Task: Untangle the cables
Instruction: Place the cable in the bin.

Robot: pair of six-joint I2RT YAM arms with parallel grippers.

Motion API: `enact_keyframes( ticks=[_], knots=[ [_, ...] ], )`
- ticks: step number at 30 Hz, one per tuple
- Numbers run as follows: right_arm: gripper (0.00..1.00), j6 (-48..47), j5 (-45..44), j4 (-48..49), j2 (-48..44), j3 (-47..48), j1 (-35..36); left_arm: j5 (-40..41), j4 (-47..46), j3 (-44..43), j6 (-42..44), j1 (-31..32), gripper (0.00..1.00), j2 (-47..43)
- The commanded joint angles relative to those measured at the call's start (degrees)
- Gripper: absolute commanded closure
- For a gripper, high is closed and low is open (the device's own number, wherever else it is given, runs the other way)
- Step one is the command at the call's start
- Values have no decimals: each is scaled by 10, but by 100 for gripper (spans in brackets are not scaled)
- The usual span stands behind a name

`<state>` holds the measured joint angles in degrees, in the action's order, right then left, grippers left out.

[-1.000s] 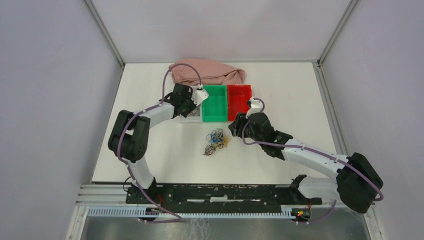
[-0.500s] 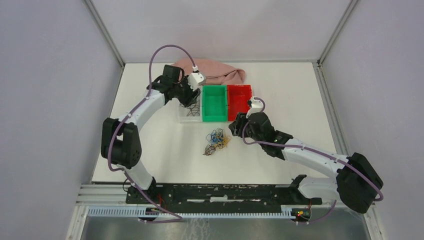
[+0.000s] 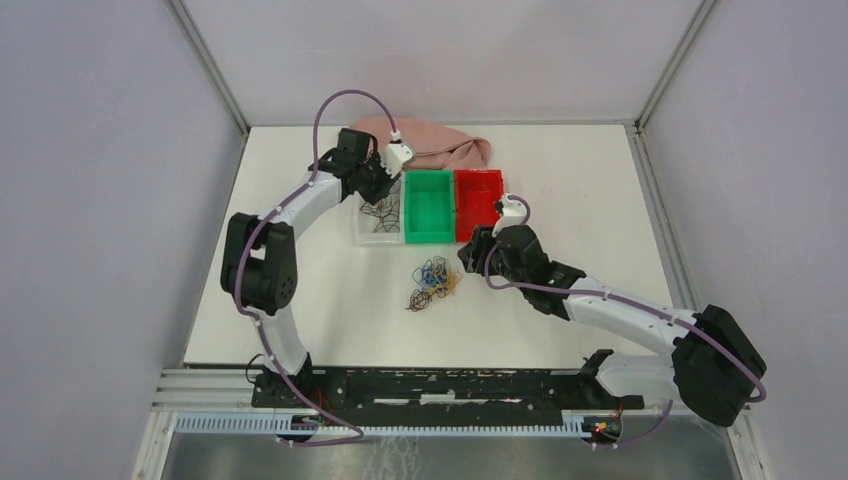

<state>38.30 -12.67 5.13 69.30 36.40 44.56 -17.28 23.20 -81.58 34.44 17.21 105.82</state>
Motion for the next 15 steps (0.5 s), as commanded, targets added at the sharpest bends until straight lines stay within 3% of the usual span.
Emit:
enact_keyframes(
  ticks=[1,9,13,15],
  knots=[
    [46,0,-2,22,6,-1,-2,46,-34,17,39,-2,75,0],
    [46,-1,-2,14,2,-1,-2,79,-122,68,17,-2,88,26],
    [46,-2,1,6,-1,3,-2,61,-132,71,-7,-2,88,27],
    [46,-3,4,2,-1,5,-2,50,-111,57,-11,-3,82,13]
  ],
)
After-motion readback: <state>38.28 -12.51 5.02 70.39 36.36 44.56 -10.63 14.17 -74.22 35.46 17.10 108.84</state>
